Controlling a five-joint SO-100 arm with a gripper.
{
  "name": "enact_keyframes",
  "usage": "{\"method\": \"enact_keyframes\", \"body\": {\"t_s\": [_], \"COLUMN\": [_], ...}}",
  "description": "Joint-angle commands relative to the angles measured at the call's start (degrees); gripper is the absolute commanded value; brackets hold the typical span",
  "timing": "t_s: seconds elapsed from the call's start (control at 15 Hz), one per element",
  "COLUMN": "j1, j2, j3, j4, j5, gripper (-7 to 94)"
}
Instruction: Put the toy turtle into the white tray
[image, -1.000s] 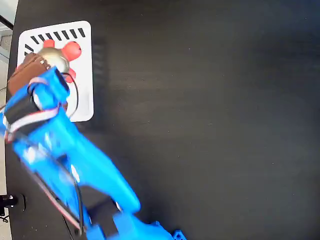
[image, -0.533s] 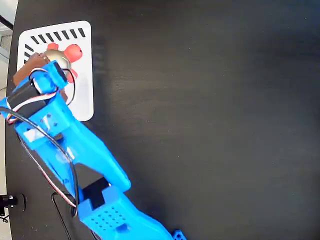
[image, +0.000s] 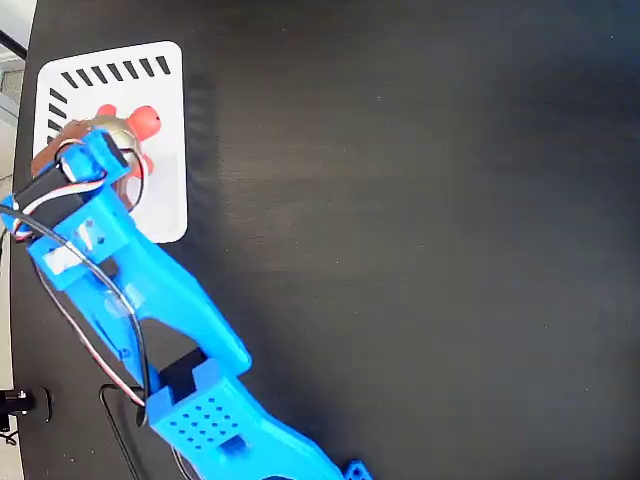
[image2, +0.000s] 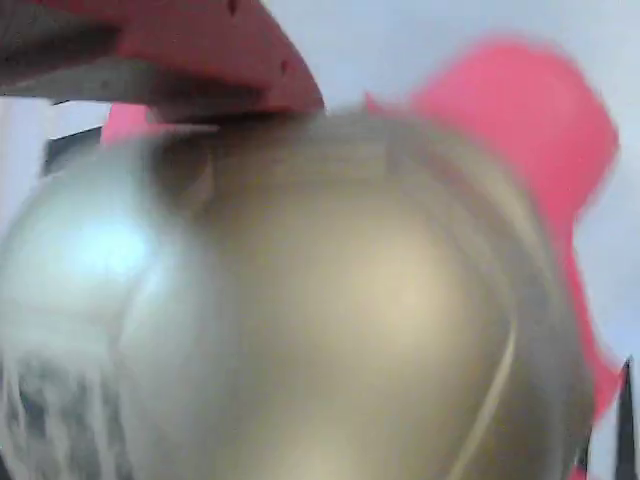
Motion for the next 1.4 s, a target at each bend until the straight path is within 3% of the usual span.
{"method": "enact_keyframes", "body": {"t_s": [0.0,0.6,0.8,1.07,1.33], "j1": [-0.79,1.05,2.20,6.06,9.76], "j2": [3.16,9.76,17.40,28.48,44.21], "j3": [-0.44,0.00,3.60,12.04,23.55], "j4": [0.88,1.76,2.37,2.46,1.76], "j5": [-0.70,-1.85,-2.46,-1.85,0.44], "gripper": [56,56,19,2,0]}}
